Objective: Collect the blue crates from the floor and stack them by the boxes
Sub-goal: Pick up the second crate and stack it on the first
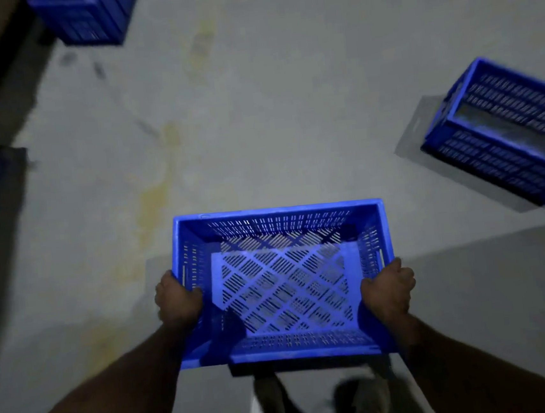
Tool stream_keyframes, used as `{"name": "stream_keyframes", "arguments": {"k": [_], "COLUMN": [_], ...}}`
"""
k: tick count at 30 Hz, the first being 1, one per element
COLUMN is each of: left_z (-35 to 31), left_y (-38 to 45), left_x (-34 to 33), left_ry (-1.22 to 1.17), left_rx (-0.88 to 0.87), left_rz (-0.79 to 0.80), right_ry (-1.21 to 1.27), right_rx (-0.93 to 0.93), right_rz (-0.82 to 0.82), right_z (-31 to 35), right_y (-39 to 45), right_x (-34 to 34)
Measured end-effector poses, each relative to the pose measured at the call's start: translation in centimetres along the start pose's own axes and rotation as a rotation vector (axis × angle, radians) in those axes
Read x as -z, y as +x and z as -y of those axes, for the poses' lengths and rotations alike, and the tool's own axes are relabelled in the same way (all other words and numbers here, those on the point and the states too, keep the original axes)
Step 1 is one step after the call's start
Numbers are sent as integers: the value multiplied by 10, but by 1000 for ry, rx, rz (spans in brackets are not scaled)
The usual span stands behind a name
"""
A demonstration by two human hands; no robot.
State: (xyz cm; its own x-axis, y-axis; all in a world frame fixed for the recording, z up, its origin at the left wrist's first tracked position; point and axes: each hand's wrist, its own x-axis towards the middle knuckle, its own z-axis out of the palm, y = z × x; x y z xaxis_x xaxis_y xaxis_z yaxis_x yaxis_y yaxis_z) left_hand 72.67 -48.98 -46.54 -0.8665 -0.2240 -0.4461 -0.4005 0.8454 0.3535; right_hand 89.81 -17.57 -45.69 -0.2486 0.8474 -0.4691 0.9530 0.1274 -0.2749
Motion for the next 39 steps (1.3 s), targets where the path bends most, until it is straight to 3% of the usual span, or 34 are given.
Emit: {"name": "stream_keyframes", "arguments": {"k": [5, 11, 16, 27, 39], "left_z": [-78, -150, -189, -204, -273], "left_y": [-84, -196, -252, -262, -148], "left_x": [96, 222, 286, 333, 340], "left_ry": [-191, -257, -382, -579, -618], "left_rx": [85, 56, 46, 138, 180], "left_rz": [-93, -228, -287, -402, -407], "right_ry": [81, 169, 232, 288, 198], "right_rx": [-2, -2, 43, 160, 177], "right_rz": [-70, -113, -135, -84, -45], "right_z": [52, 82, 90, 131, 247], "right_y": [-38, -102, -135, -148, -92], "right_x": [129, 284, 368, 427, 425]}}
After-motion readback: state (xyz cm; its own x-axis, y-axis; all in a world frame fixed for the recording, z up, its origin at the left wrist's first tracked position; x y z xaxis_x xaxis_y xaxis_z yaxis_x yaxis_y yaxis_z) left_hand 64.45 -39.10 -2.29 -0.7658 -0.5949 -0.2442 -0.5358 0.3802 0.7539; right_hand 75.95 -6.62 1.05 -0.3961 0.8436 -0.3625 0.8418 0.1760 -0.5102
